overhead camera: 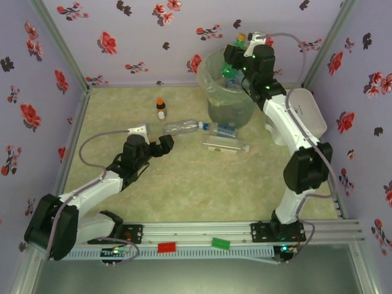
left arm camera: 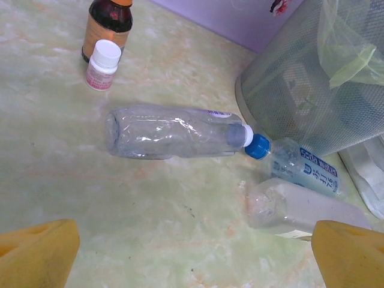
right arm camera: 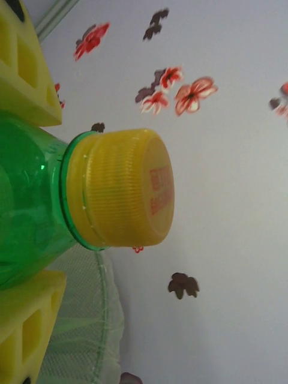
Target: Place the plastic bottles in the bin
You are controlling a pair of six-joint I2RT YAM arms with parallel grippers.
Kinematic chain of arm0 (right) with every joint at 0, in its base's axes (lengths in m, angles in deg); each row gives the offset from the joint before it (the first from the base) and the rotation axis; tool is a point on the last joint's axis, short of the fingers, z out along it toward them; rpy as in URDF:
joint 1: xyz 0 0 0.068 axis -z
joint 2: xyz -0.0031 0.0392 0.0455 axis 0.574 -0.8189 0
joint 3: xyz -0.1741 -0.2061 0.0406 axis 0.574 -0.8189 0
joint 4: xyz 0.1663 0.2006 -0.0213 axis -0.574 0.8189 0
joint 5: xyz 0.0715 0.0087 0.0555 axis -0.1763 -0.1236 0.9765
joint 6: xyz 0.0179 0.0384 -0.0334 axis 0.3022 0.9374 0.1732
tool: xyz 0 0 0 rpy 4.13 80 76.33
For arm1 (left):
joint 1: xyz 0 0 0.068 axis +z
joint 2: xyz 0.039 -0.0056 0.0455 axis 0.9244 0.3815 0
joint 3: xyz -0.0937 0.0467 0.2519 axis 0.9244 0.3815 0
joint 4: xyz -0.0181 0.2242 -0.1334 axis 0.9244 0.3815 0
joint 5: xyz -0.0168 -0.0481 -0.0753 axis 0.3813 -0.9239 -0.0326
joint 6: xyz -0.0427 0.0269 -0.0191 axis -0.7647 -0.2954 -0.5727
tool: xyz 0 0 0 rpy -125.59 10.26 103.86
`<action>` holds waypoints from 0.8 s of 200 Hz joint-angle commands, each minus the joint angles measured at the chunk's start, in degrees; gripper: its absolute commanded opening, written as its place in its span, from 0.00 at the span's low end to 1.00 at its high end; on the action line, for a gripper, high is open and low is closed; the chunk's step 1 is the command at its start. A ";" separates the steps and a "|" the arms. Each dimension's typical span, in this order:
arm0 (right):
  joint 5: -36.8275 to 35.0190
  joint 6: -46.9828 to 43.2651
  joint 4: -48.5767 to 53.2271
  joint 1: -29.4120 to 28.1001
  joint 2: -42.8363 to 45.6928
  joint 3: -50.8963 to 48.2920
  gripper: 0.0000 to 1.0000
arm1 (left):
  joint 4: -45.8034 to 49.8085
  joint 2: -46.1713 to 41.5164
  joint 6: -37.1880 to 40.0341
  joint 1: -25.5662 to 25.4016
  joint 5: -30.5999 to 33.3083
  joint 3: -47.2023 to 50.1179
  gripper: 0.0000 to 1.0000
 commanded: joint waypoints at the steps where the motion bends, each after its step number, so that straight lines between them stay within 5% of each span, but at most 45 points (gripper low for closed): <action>1: 1.00 2.60 1.70 -0.09 -3.16 4.37 0.39 | 0.92 -2.05 -0.40 0.07 1.46 0.97 1.00; 52: 1.82 7.62 3.45 0.22 -8.46 7.46 0.47 | 2.48 -2.87 0.78 0.18 1.50 1.24 1.00; 104: -2.73 3.78 8.86 0.68 -7.73 12.06 0.99 | 3.85 -3.20 1.38 0.52 1.49 1.39 1.00; 160: -5.71 -3.02 12.54 0.46 3.00 5.23 1.00 | 2.69 -1.35 1.61 1.63 1.61 0.25 1.00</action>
